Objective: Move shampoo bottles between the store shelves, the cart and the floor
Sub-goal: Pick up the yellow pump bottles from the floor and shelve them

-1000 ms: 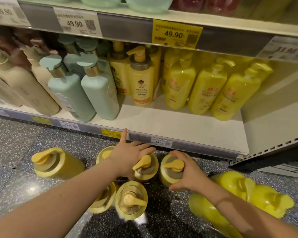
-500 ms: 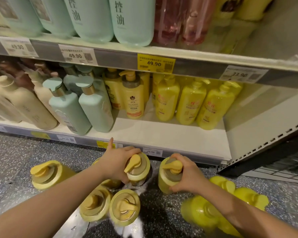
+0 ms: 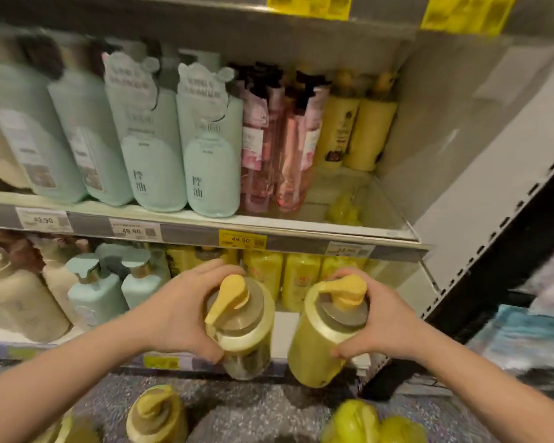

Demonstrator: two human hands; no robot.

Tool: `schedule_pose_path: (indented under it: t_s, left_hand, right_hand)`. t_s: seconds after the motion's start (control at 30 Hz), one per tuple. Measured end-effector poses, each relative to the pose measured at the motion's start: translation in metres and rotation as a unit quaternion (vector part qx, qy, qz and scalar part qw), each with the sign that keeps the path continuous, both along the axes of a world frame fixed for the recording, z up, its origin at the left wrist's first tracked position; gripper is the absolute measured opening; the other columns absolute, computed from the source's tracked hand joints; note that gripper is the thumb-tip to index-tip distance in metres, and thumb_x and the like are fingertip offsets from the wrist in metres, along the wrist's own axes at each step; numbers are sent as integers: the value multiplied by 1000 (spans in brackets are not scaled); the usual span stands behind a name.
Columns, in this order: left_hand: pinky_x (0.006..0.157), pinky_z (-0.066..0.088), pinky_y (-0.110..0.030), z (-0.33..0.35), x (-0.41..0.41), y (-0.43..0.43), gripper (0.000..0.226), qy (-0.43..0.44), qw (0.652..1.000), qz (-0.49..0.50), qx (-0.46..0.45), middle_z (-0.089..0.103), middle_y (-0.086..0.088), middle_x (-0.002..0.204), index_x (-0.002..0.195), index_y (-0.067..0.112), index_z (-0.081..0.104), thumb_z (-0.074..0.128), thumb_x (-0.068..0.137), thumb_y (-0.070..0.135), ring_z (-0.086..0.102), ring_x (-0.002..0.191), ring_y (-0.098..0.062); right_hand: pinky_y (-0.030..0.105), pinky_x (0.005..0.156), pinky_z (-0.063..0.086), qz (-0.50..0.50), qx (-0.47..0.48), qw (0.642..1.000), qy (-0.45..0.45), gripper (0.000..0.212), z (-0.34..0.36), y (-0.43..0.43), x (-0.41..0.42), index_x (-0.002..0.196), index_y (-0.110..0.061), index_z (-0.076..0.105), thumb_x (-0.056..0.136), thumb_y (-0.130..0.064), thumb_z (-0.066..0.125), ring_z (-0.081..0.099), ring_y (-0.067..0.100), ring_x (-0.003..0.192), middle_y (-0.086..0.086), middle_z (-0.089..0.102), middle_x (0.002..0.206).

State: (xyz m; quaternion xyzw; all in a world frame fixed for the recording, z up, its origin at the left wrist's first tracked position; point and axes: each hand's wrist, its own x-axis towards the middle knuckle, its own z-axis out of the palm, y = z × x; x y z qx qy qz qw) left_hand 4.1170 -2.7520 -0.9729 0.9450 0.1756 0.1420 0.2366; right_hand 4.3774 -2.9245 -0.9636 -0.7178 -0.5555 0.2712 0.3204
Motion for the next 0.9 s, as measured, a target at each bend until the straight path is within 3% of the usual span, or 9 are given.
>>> schedule_pose_path:
  t_s: [0.1, 0.2, 0.3, 0.43, 0.57, 0.7, 0.9]
  left_hand:
    - [87, 43, -19, 54, 10, -6, 88, -71, 997, -21, 12, 50, 19, 104, 112, 41, 46, 84, 33, 43, 53, 99, -4]
    - [83, 44, -13, 107, 19, -15, 84, -119, 992, -30, 26, 54, 21, 109, 110, 45, 46, 84, 35, 48, 55, 100, 2]
    - [86, 44, -13, 150, 28, -18, 84, -158, 984, -41, 64, 55, 19, 113, 112, 45, 47, 82, 37, 55, 55, 104, 2]
    - [86, 44, -14, 185, 46, -15, 80, -200, 975, -24, 88, 57, 20, 110, 108, 47, 49, 80, 35, 59, 56, 102, 3]
    - [77, 40, -5, 196, 76, -12, 74, -221, 972, -5, 75, 57, 25, 104, 103, 52, 52, 79, 34, 54, 54, 96, 5]
    - [76, 42, -18, 184, 109, -7, 72, -219, 972, 46, 70, 55, 17, 101, 100, 52, 50, 76, 33, 56, 52, 94, -2]
    - [77, 37, -26, 167, 155, 5, 85, -194, 969, 133, 79, 53, 10, 103, 116, 32, 53, 87, 39, 49, 49, 94, -11]
  right_hand:
    - [8, 77, 43, -13, 33, 999, -2, 89, 56, -11, 7, 109, -42, 52, 28, -38, 89, 57, -7, 96, -26, 61, 103]
    - [6, 72, 43, -4, 76, 997, 10, 86, 112, -24, 14, 109, -33, 56, 31, -21, 92, 60, -8, 90, -25, 65, 96]
    - [12, 69, 49, -7, 127, 991, 28, 84, 157, -30, 24, 105, -35, 60, 31, -9, 90, 65, -1, 89, -19, 69, 96]
    - [14, 66, 51, -40, 176, 984, 12, 85, 198, -30, 39, 102, -42, 60, 24, -25, 90, 64, -1, 88, -19, 67, 96]
    - [10, 69, 46, -76, 214, 973, -29, 92, 205, -21, 51, 110, -36, 54, 30, -17, 96, 60, -3, 90, -14, 62, 100]
    - [27, 76, 45, -121, 246, 962, -4, 89, 186, -1, 71, 113, -31, 52, 39, -4, 94, 57, 12, 99, -4, 59, 106]
    - [37, 83, 50, -194, 266, 944, 18, 82, 175, 29, 93, 111, -31, 54, 42, -10, 93, 55, 17, 105, -8, 58, 110]
